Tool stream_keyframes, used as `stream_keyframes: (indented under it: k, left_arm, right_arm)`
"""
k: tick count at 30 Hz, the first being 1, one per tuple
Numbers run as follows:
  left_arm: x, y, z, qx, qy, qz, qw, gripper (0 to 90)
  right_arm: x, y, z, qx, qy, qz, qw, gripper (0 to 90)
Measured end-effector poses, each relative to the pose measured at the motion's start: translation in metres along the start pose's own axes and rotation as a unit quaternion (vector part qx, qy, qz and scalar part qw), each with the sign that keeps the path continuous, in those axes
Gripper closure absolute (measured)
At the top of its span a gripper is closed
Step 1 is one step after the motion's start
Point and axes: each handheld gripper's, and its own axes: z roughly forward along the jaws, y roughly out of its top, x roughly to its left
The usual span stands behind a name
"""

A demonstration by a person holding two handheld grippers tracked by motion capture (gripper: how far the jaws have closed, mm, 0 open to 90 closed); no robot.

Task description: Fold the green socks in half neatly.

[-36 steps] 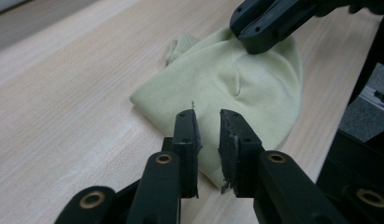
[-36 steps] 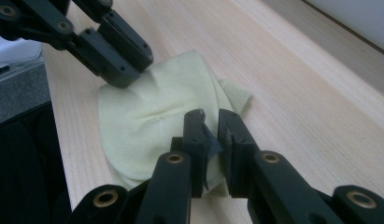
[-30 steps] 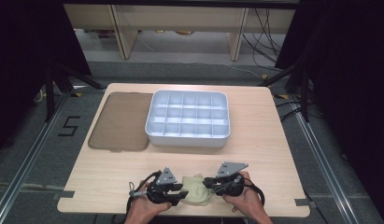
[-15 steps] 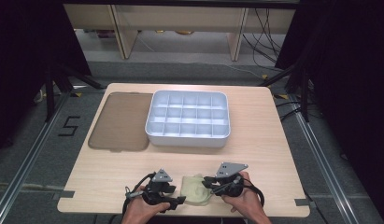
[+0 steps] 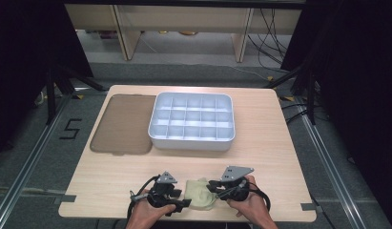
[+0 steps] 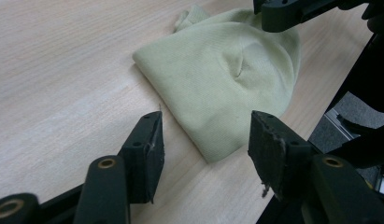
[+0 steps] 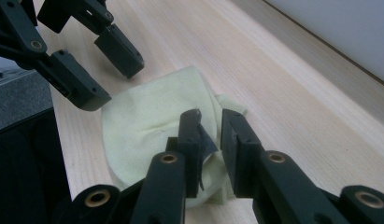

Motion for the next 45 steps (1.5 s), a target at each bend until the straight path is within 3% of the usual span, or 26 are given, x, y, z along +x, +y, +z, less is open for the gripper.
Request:
stream_keyframes:
  k: [7,8,9,10,11,16,17,20,27,30,32,37,45]
  left_arm:
    - [-0.004,0.001,0.006,0.015,0.008,0.03,0.9994,51.6]
    - [-0.006,0.001,0.009,0.004,0.008,0.02,0.9998,51.7]
    - [-0.005,0.002,0.008,0.01,0.009,0.027,0.9996,52.1]
    - [-0.006,0.002,0.01,0.0,0.01,0.015,0.9998,52.3]
    - [-0.004,0.002,0.009,0.008,0.011,0.024,0.9996,52.5]
    - [-0.004,0.002,0.009,0.003,0.017,0.027,0.9995,55.2]
    - [-0.006,0.001,0.011,-0.003,0.026,0.022,0.9994,56.2]
    - [-0.008,0.001,0.011,-0.001,0.036,0.048,0.9982,62.0]
    - [-0.008,-0.001,0.013,-0.011,0.03,0.034,0.9989,72.0]
    - [-0.009,0.0,0.012,-0.014,0.034,0.046,0.9983,76.8]
    - [-0.012,-0.001,0.013,-0.034,0.042,0.036,0.9979,79.5]
    - [-0.01,0.0,0.011,-0.028,0.044,0.049,0.9974,81.6]
    - [-0.008,0.002,0.006,-0.043,0.054,0.04,0.9968,82.5]
  right_arm:
    - [0.0,0.0,0.001,0.001,0.003,-0.004,1.0,77.8]
    - [0.0,0.0,0.0,0.003,0.003,0.0,1.0,77.7]
    - [0.0,0.0,0.001,0.003,0.004,-0.004,1.0,77.7]
    - [0.0,0.0,0.001,0.003,0.003,-0.003,1.0,77.7]
    - [0.0,0.0,0.001,0.003,0.003,-0.003,1.0,77.7]
    - [0.0,0.0,0.001,0.004,0.0,-0.002,1.0,77.6]
    - [0.0,0.0,0.001,0.005,0.001,-0.002,1.0,77.6]
    - [0.0,0.001,0.001,0.008,0.005,-0.006,0.9999,77.3]
    - [0.0,0.0,0.001,0.004,0.001,-0.008,1.0,77.6]
    - [0.0,0.0,0.002,0.004,0.002,-0.015,0.9999,77.6]
    - [0.001,0.0,0.002,0.005,0.001,-0.009,0.9999,77.6]
    - [0.002,0.001,0.001,0.005,0.007,-0.002,1.0,77.7]
    - [0.005,0.002,-0.001,-0.011,0.013,-0.01,0.9998,80.6]
